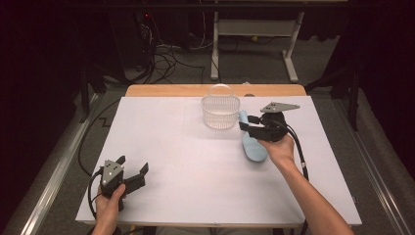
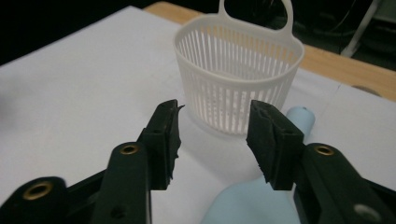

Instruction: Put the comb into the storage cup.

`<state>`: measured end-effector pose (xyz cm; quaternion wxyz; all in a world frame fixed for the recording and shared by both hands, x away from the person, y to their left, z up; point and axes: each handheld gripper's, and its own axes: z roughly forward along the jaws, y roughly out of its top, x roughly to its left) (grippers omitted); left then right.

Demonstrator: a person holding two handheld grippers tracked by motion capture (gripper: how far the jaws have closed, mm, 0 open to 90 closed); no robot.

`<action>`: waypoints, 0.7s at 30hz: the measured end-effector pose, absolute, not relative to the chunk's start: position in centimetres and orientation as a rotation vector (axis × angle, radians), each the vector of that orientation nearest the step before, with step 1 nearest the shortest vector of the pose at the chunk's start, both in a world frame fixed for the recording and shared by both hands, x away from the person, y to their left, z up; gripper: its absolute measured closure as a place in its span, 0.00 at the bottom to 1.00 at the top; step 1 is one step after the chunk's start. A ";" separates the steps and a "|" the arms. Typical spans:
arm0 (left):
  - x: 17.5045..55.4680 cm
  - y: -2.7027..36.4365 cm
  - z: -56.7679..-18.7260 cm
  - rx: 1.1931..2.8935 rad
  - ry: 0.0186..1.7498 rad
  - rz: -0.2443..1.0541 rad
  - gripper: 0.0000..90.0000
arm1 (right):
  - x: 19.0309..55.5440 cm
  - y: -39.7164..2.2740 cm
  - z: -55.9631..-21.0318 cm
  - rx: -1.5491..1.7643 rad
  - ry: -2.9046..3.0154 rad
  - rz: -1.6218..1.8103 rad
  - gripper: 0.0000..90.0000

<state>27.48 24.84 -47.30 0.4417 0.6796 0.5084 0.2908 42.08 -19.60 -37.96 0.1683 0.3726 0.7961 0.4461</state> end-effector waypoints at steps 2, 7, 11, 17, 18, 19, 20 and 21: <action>27.5 24.9 -47.3 1.688 1.261 0.725 0.17 | 42.8 -19.3 -37.9 1.074 2.299 1.205 0.68; 27.5 24.9 -47.3 1.689 1.262 0.729 0.17 | 44.5 -18.9 -37.8 1.100 2.371 1.075 0.79; 27.6 24.8 -47.3 1.697 1.258 0.733 0.17 | 46.0 -18.3 -38.4 1.122 2.435 0.947 0.85; 27.6 24.8 -47.3 1.688 1.263 0.735 0.17 | 47.5 -17.4 -39.0 1.128 2.474 0.826 0.92; 27.6 24.8 -47.3 1.687 1.263 0.736 0.17 | 48.0 -17.2 -39.3 1.134 2.487 0.787 0.94; 27.6 24.8 -47.3 1.686 1.267 0.734 0.17 | 48.3 -17.0 -39.5 1.134 2.495 0.755 0.95; 27.7 24.8 -47.3 1.683 1.271 0.732 0.17 | 48.6 -16.9 -39.7 1.136 2.500 0.737 0.97; 27.7 24.9 -47.4 1.683 1.273 0.732 0.17 | 48.9 -16.7 -39.9 1.135 2.505 0.724 0.98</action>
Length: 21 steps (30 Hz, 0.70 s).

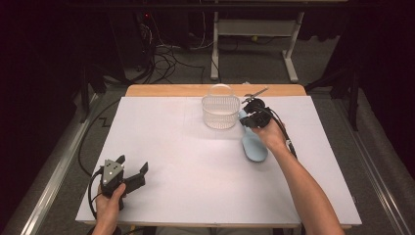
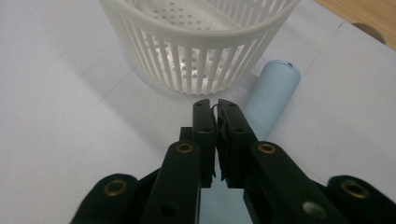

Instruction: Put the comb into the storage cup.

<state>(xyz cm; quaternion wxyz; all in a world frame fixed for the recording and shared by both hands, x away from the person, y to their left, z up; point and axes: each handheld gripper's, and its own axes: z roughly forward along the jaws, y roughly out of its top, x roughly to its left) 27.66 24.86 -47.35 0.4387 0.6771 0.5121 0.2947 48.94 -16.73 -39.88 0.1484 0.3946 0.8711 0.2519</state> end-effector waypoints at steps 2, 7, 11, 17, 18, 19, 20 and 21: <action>27.6 24.8 -47.3 1.683 1.272 0.733 0.17 | 49.4 -16.5 -40.3 1.139 2.513 0.689 1.00; 27.6 24.8 -47.4 1.687 1.270 0.732 0.17 | 50.2 -16.2 -41.2 1.153 2.524 0.625 1.00; 27.6 24.7 -47.4 1.695 1.267 0.730 0.17 | 50.5 -15.9 -41.4 1.143 2.526 0.618 1.00; 27.5 24.7 -47.4 1.696 1.266 0.732 0.17 | 50.8 -15.6 -41.8 1.139 2.526 0.606 1.00; 27.5 24.7 -47.4 1.694 1.266 0.734 0.17 | 50.9 -15.7 -42.0 1.137 2.524 0.600 1.00; 27.5 24.7 -47.4 1.694 1.267 0.735 0.17 | 50.8 -15.6 -42.2 1.162 2.525 0.582 1.00; 27.4 24.7 -47.4 1.694 1.267 0.737 0.17 | 51.0 -15.7 -42.3 1.144 2.527 0.576 1.00; 27.4 24.7 -47.4 1.694 1.266 0.738 0.17 | 51.0 -15.8 -42.4 1.153 2.522 0.586 1.00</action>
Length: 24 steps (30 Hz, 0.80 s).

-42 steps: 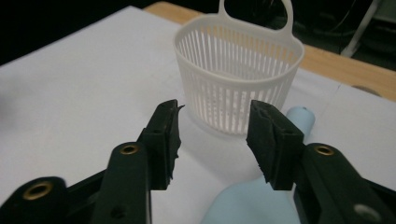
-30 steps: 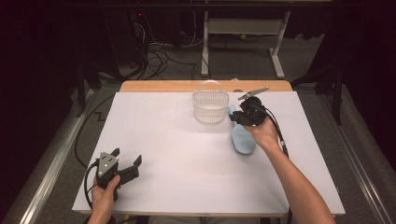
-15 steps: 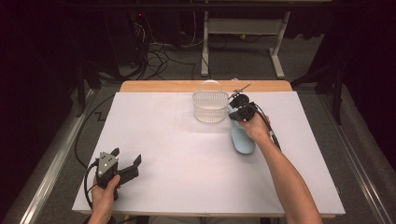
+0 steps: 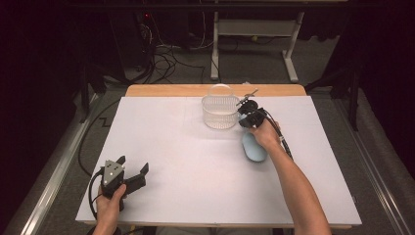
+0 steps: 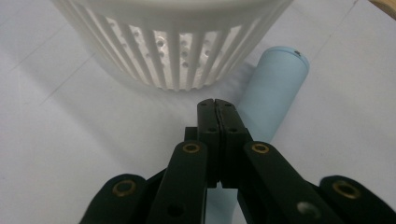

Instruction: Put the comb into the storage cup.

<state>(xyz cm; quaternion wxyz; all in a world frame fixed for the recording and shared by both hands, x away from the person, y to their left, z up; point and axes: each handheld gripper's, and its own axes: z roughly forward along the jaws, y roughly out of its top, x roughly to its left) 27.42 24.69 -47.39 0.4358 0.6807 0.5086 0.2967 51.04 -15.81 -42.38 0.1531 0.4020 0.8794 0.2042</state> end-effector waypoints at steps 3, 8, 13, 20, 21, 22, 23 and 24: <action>27.4 24.6 -47.4 1.696 1.262 0.739 0.17 | 51.2 -16.0 -42.3 1.164 2.512 0.592 1.00; 27.3 24.5 -47.4 1.699 1.262 0.743 0.17 | 51.4 -16.1 -42.2 1.165 2.512 0.581 1.00; 27.3 24.5 -47.4 1.698 1.263 0.744 0.17 | 51.5 -16.3 -42.2 1.169 2.514 0.559 1.00; 27.3 24.6 -47.4 1.692 1.266 0.743 0.17 | 51.6 -16.9 -42.3 1.185 2.507 0.554 1.00; 27.3 24.6 -47.4 1.693 1.265 0.744 0.17 | 51.6 -17.0 -42.3 1.190 2.506 0.545 1.00; 27.3 24.6 -47.4 1.693 1.264 0.745 0.17 | 51.6 -17.2 -42.3 1.198 2.504 0.546 1.00; 27.3 24.6 -47.4 1.693 1.265 0.745 0.17 | 51.7 -17.3 -42.3 1.204 2.498 0.546 1.00; 27.3 24.6 -47.4 1.692 1.267 0.744 0.17 | 51.6 -17.4 -42.3 1.205 2.501 0.540 1.00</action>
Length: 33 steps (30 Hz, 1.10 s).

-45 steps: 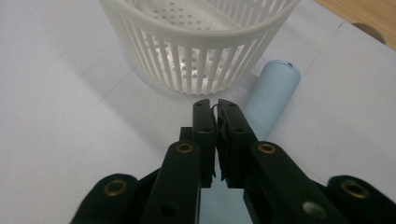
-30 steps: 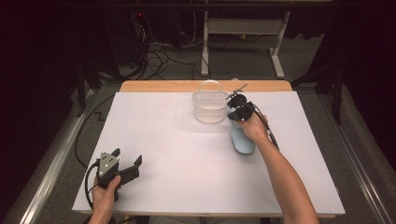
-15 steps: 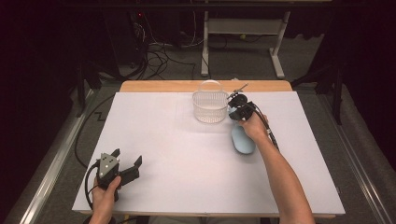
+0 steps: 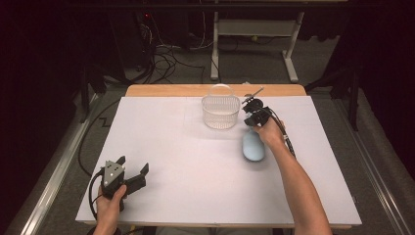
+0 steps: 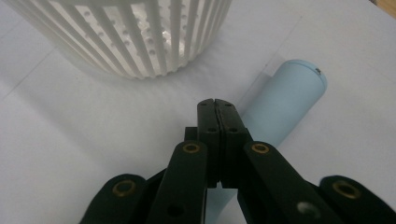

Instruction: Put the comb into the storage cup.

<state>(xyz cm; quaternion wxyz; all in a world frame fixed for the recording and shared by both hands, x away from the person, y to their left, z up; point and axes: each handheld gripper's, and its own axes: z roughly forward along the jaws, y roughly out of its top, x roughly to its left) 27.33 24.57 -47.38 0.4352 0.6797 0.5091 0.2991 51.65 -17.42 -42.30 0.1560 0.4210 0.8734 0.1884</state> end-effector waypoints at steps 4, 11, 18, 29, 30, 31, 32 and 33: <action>27.3 24.5 -47.4 1.693 1.266 0.747 0.17 | 51.5 -17.6 -42.3 1.215 2.496 0.531 1.00; 27.3 24.6 -47.4 1.689 1.272 0.749 0.17 | 51.5 -18.0 -42.2 1.223 2.491 0.528 1.00; 27.3 24.8 -47.3 1.685 1.275 0.754 0.17 | 51.1 -18.7 -42.3 1.242 2.485 0.527 1.00; 27.0 24.4 -47.1 1.687 1.260 0.763 0.17 | 50.4 -20.3 -42.2 1.266 2.481 0.486 1.00; 27.0 24.4 -47.0 1.692 1.255 0.767 0.17 | 50.3 -20.4 -42.2 1.264 2.482 0.485 1.00; 27.0 24.3 -47.0 1.696 1.250 0.772 0.17 | 50.3 -20.5 -42.2 1.267 2.482 0.485 1.00; 27.0 24.3 -47.1 1.704 1.247 0.773 0.17 | 50.2 -20.7 -42.2 1.270 2.480 0.487 1.00; 27.0 24.3 -47.1 1.709 1.247 0.775 0.17 | 50.2 -20.8 -42.2 1.270 2.482 0.480 1.00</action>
